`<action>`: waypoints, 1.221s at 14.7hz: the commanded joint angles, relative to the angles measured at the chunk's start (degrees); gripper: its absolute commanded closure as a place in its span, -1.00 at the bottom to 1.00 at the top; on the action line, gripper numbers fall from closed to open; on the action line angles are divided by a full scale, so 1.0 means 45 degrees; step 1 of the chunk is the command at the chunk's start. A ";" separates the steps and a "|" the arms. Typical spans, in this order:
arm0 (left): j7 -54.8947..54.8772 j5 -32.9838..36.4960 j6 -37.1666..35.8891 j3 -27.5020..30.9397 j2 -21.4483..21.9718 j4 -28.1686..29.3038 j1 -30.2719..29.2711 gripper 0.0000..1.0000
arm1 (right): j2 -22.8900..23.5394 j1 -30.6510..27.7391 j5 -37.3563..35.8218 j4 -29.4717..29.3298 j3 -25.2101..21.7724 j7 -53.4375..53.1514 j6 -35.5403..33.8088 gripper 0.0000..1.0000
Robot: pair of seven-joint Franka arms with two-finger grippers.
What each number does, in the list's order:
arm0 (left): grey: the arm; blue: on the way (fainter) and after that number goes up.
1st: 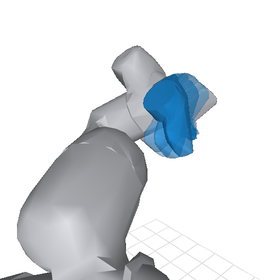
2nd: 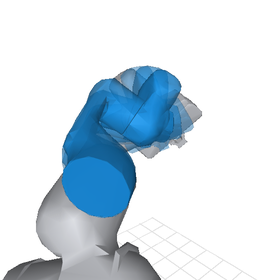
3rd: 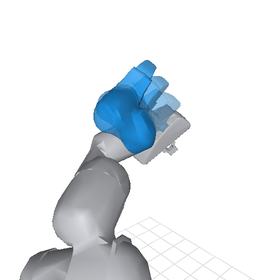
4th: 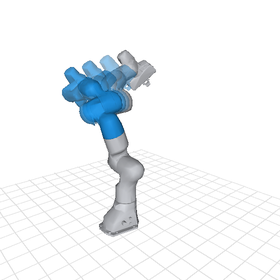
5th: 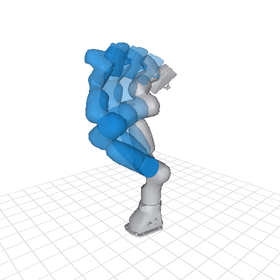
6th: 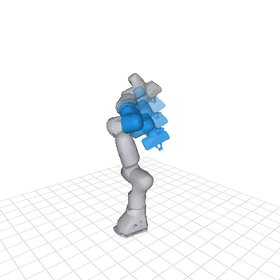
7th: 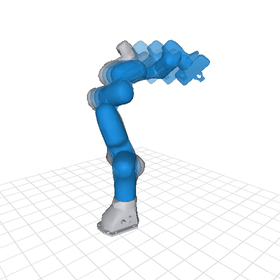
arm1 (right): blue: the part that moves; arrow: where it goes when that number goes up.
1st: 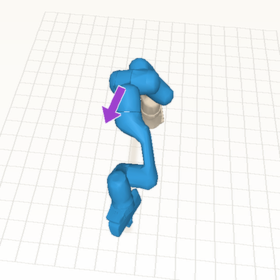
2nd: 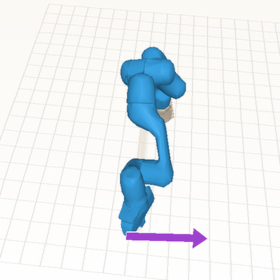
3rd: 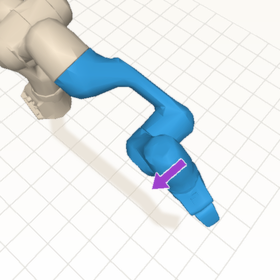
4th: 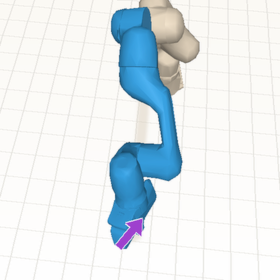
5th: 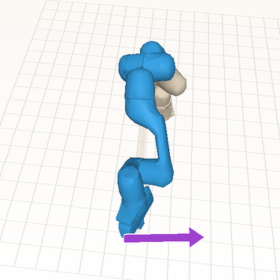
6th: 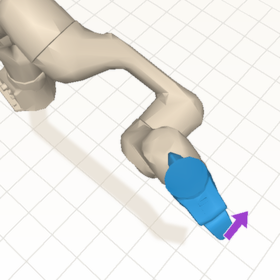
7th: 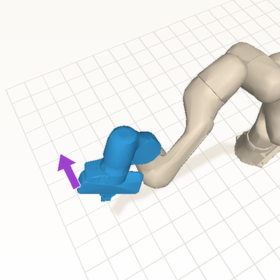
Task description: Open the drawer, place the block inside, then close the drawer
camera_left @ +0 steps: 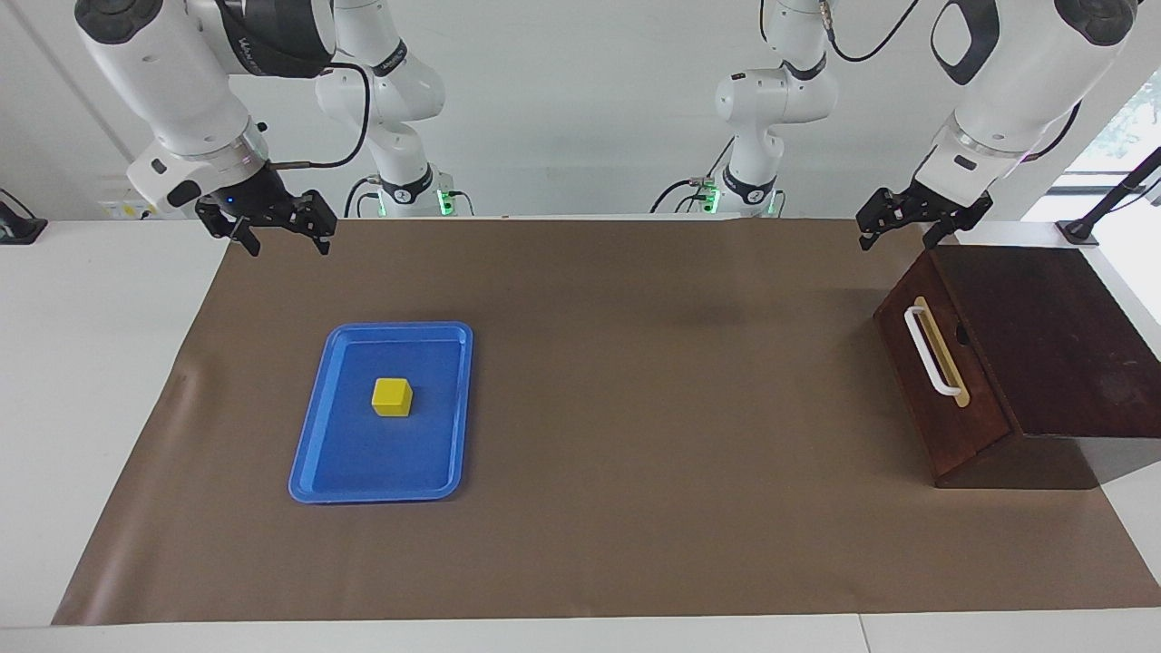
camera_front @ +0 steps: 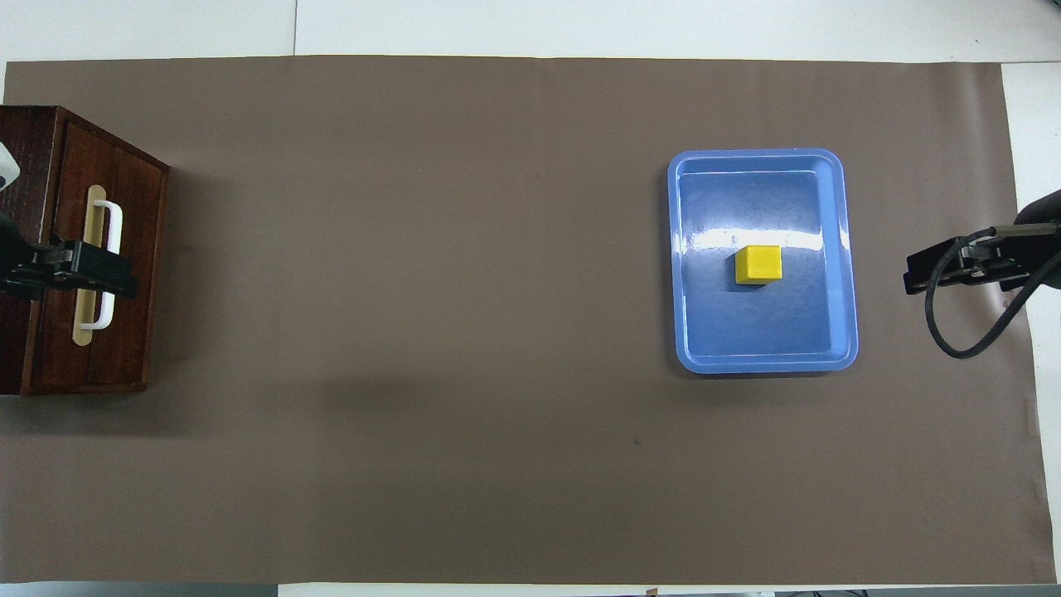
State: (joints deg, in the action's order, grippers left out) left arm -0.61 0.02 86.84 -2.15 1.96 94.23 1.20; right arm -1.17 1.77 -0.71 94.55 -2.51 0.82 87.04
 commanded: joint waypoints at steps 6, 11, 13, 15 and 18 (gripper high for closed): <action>-0.0080 -0.0140 -0.0099 0.0126 -0.0006 -0.0119 0.0123 -1.00 | -0.0307 -0.0529 0.0098 0.0220 0.0010 0.0675 0.0384 -1.00; -0.0119 0.0402 0.0855 0.0088 -0.0025 0.0192 0.0123 -1.00 | 0.0042 -0.0902 0.1484 0.0357 -0.0029 -0.4057 0.0813 -1.00; -0.0138 0.1107 0.2179 0.0087 0.0189 0.1320 0.0356 -1.00 | 0.0686 -0.1135 0.1951 0.0181 -0.0067 -0.5838 0.0891 -1.00; -0.0138 0.1634 0.3023 0.0087 0.0016 0.1677 0.0377 -1.00 | 0.1563 -0.1661 0.2964 -0.0072 -0.0107 -0.8488 0.1008 -1.00; -0.0138 0.2709 0.4076 0.0068 -0.0064 0.2397 0.0377 -1.00 | 0.2677 -0.1858 0.3980 -0.0599 -0.0107 -1.1541 0.1243 -1.00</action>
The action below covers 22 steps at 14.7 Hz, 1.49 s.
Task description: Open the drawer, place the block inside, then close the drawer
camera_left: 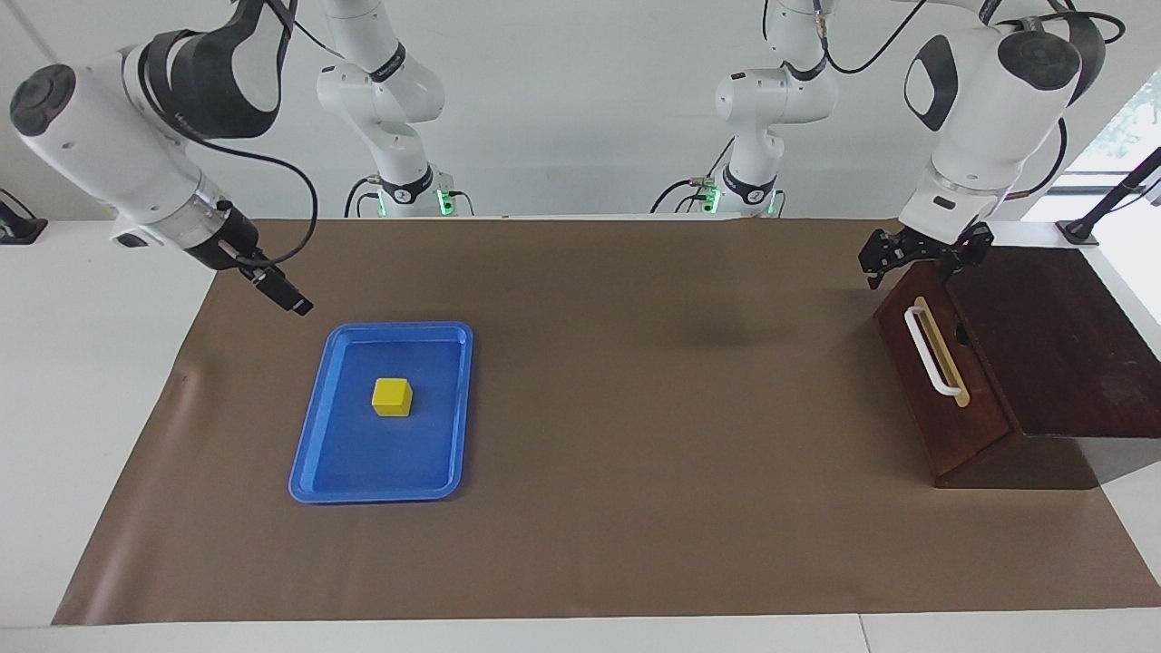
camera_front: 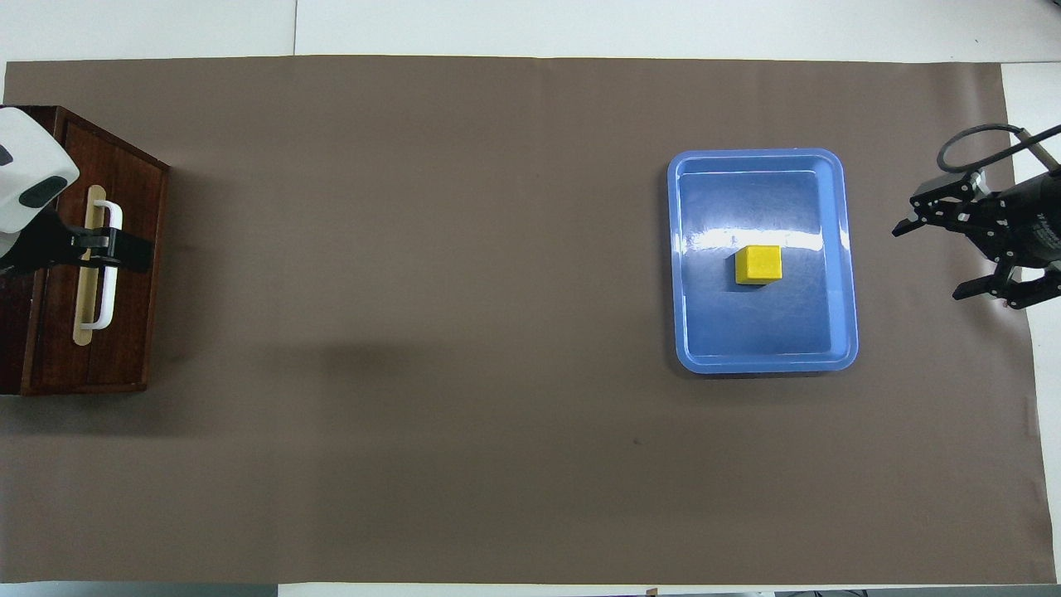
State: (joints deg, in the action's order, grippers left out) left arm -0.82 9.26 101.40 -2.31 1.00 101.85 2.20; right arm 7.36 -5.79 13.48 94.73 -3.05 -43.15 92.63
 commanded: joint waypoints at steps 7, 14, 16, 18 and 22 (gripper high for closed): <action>-0.0053 0.2610 0.3128 0.0122 -0.0962 0.2053 0.0000 -1.00 | 0.2717 -0.0547 0.3837 -0.0525 -0.0162 -0.4435 0.1231 -0.99; -0.0053 0.2670 0.4847 0.0142 -0.1394 0.2892 -0.0643 -1.00 | 0.3716 -0.0763 0.5616 0.1465 -0.0162 -0.3968 0.3066 -1.00; -0.0053 0.2670 0.5199 0.0142 -0.1433 0.3107 -0.0704 -1.00 | 0.3716 -0.0763 0.5851 0.1837 -0.0162 -0.3577 0.3145 -1.00; -0.0053 0.2670 0.5337 0.0142 -0.1414 0.3341 -0.0704 -1.00 | 0.3677 -0.0724 0.6008 0.2053 -0.0162 -0.3420 0.3184 -1.00; -0.0014 0.2650 0.5999 0.0122 -0.1452 0.3731 -0.0704 -1.00 | 0.3580 -0.0744 0.6358 0.2521 -0.0162 -0.3283 0.3593 -1.00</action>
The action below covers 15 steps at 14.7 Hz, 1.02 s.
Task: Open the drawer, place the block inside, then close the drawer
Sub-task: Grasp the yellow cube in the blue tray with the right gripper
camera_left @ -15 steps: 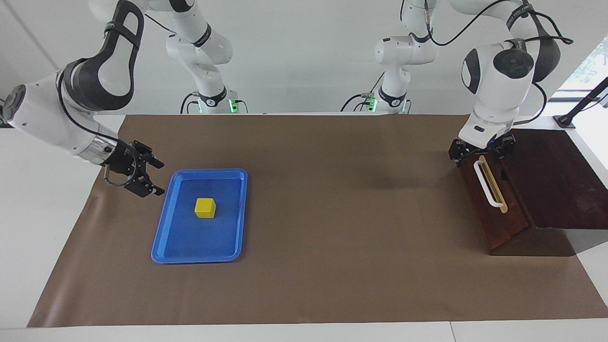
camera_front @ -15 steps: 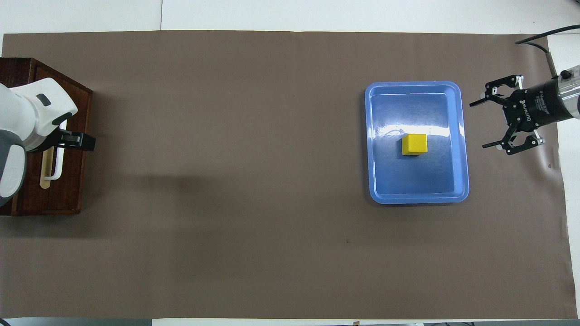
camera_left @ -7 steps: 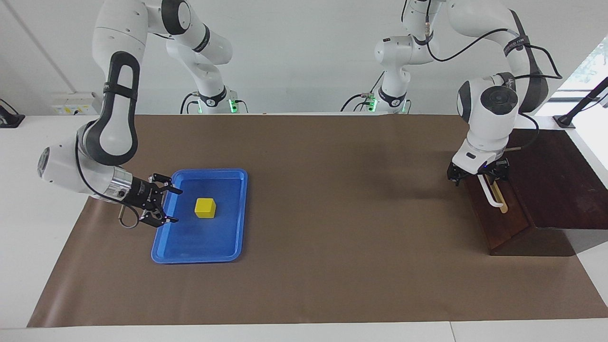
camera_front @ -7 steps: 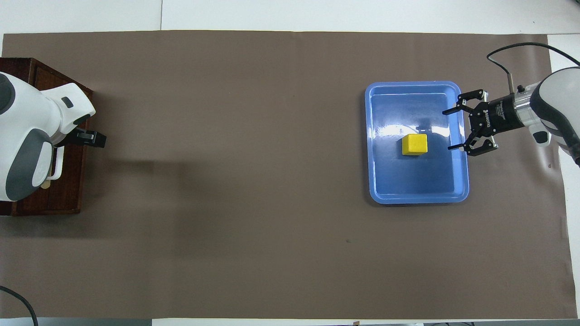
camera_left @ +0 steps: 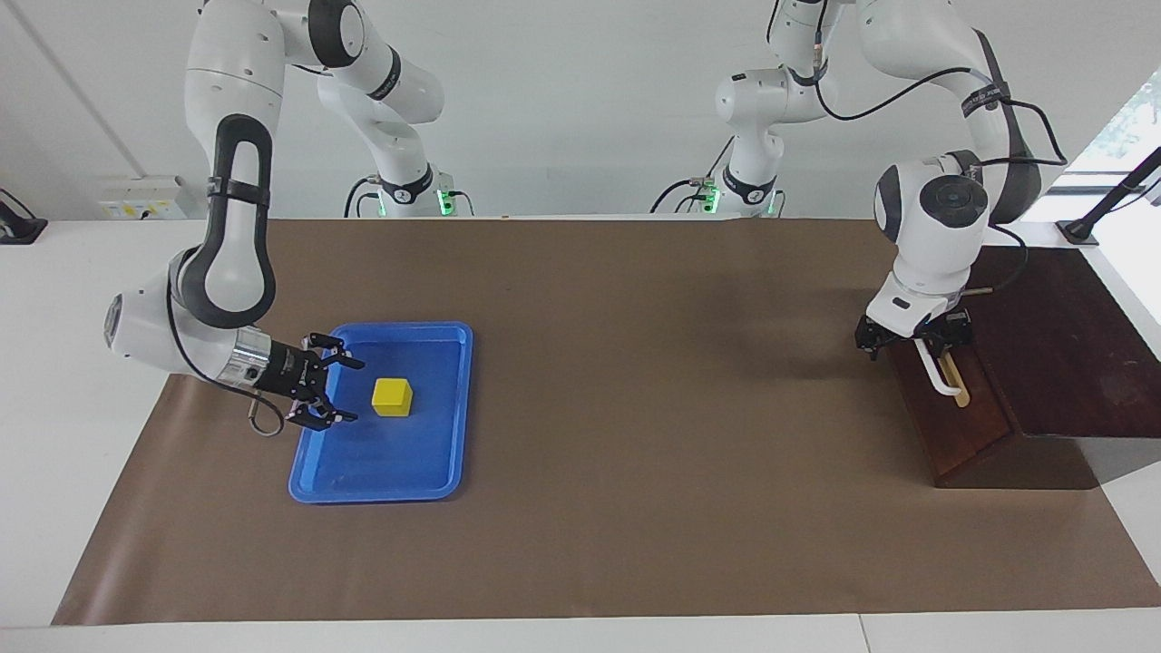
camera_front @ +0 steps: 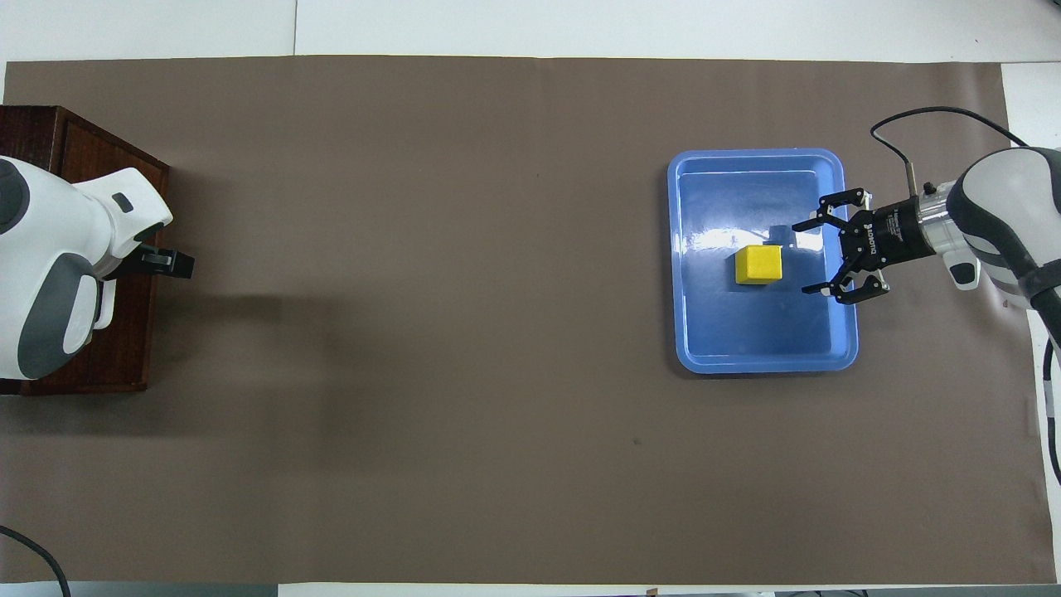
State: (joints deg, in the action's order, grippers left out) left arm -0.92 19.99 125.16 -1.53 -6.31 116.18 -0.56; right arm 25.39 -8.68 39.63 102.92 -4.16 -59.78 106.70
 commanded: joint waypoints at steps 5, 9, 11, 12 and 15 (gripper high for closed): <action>0.0533 0.0265 0.0956 -0.0070 0.0132 0.0627 0.0125 -1.00 | -0.0466 0.0033 0.0998 0.1074 0.0105 0.0433 0.1326 -1.00; 0.1822 0.0246 0.0957 -0.0089 0.0112 0.0568 0.0963 -1.00 | -0.0603 0.0287 0.1740 0.1719 0.0105 0.1037 0.1913 -1.00; 0.2194 0.0226 0.0821 -0.0089 0.0112 0.0510 0.1354 -1.00 | -0.0622 0.0307 0.1741 0.1816 0.0105 0.1097 0.2031 -1.00; 0.2312 0.0207 0.0781 -0.0089 0.0112 0.0490 0.1529 -1.00 | -0.0642 0.0307 0.1761 0.1933 0.0124 0.1310 0.2147 -1.00; 0.2566 0.0109 0.0607 -0.0109 0.0112 0.0334 0.2096 -1.00 | -0.0681 0.0540 0.1780 0.2110 0.0125 0.1409 0.2383 -1.00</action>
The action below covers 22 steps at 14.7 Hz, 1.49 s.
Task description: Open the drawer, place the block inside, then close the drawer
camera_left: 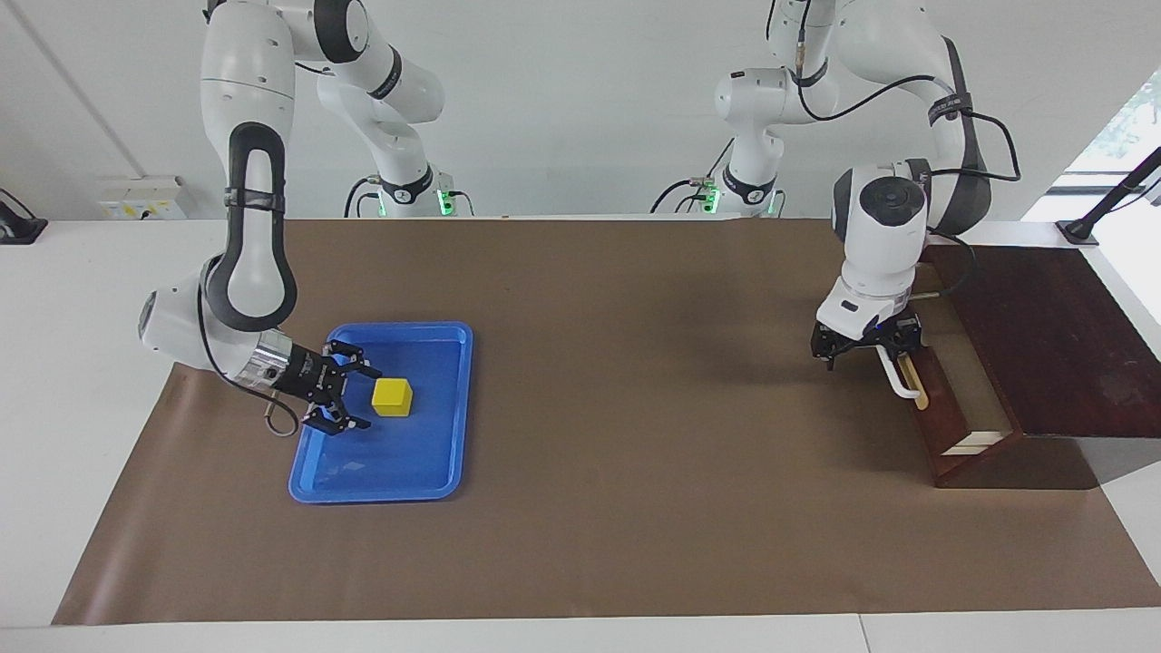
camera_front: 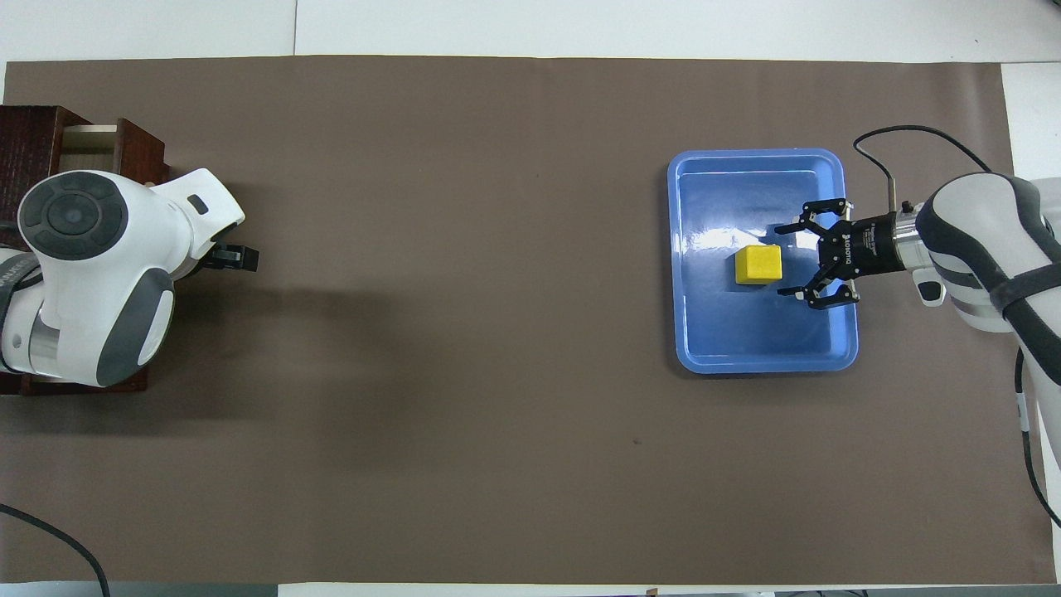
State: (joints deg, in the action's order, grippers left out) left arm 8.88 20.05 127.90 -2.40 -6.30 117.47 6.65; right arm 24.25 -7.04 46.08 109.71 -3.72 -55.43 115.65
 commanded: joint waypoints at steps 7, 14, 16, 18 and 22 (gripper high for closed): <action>0.1561 -0.0217 -0.0550 0.0084 0.0111 -0.0109 0.1410 -1.00 | -0.0505 0.0216 0.0463 0.0873 0.0027 0.0812 0.0609 -1.00; 0.1600 -0.0569 -0.0784 0.0103 0.0111 -0.0226 0.1607 -1.00 | -0.0525 0.0294 0.0463 0.1010 0.0027 0.0871 0.0667 -0.98; 0.1600 -0.0569 -0.1910 0.0123 -0.0218 -0.1274 0.1607 -1.00 | -0.0525 0.0275 0.0463 0.1010 0.0027 0.0930 0.0725 -0.94; 0.1561 -0.0569 -0.3511 0.0103 -0.0921 -0.3070 0.1627 -1.00 | -0.0525 0.0275 0.0463 0.1010 0.0027 0.0930 0.0745 -0.87; 0.1658 -0.1345 -0.4473 0.0123 -0.0964 -0.3994 0.1646 -1.00 | -0.0544 0.0275 0.0482 0.1029 0.0027 0.1474 0.0667 -0.46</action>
State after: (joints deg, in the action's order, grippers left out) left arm 15.65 16.71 110.76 -2.51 -9.21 102.85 13.28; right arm 23.59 -5.86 46.21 112.14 -3.66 -52.22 117.48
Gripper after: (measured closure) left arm 0.000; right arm 0.207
